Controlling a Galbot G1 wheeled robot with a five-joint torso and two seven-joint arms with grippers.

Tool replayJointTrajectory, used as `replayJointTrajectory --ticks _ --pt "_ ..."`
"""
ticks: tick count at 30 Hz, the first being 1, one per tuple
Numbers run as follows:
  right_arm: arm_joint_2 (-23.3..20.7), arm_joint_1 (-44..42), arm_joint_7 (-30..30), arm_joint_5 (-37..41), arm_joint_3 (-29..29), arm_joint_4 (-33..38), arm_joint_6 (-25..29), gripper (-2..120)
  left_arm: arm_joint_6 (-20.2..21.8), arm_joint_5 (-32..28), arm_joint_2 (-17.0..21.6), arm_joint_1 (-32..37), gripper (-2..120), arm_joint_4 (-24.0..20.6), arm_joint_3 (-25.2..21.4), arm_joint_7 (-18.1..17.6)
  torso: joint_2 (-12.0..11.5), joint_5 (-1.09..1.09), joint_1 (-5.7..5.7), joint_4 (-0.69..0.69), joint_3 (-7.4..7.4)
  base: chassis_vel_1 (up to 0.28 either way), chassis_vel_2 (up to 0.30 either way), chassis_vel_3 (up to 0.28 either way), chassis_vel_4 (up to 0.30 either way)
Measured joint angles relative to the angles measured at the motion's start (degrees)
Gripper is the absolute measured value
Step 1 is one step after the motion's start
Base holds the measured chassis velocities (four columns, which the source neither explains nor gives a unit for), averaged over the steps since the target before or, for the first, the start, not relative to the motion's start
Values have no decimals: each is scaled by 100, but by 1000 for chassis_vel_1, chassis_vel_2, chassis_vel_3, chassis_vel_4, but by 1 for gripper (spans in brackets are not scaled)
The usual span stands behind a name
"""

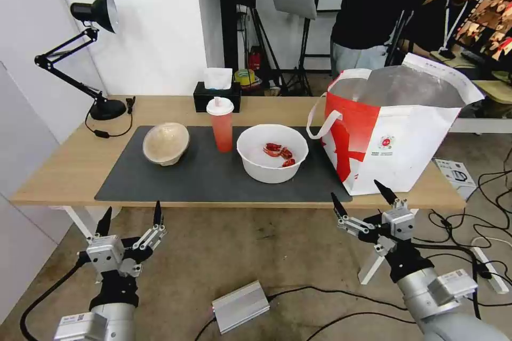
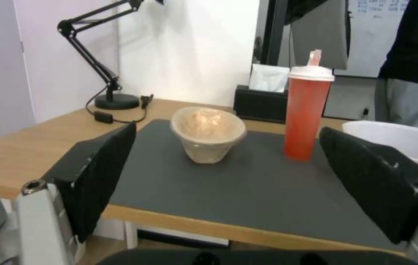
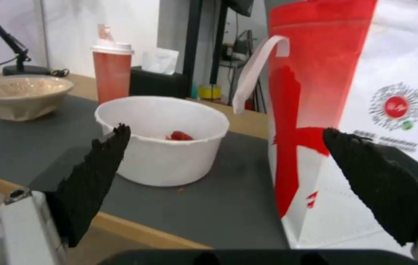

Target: Pick up the trash from the table and place it into the takeout bag.

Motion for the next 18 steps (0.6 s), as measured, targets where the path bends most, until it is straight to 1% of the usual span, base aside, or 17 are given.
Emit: replayJointTrajectory --ticks 5,10,13,14,17,18 --pt "-55 93 -90 73 -97 -70 9 100 0 -81 34 -2 100 3 -21 0 0 0 0 0 0 0 0 0 0" --pt "-233 262 -178 192 -198 -127 11 100 0 -107 43 1 100 2 -14 0 0 0 1 0 0 0 0 0 0" --pt "-570 553 -202 425 -326 -192 1 100 0 -109 49 16 100 -14 -6 0 0 0 1 0 0 0 0 0 0" --pt "-570 553 -202 425 -326 -192 1 100 0 -109 49 16 100 -14 -6 0 0 0 1 0 0 0 0 0 0" --pt "-903 837 -210 627 -406 -228 -103 100 0 -119 56 44 100 -44 -14 1 0 0 1 0 0 0 0 0 0" --pt "-903 837 -210 627 -406 -228 -103 100 0 -119 56 44 100 -44 -14 1 0 0 1 0 0 0 0 0 0"
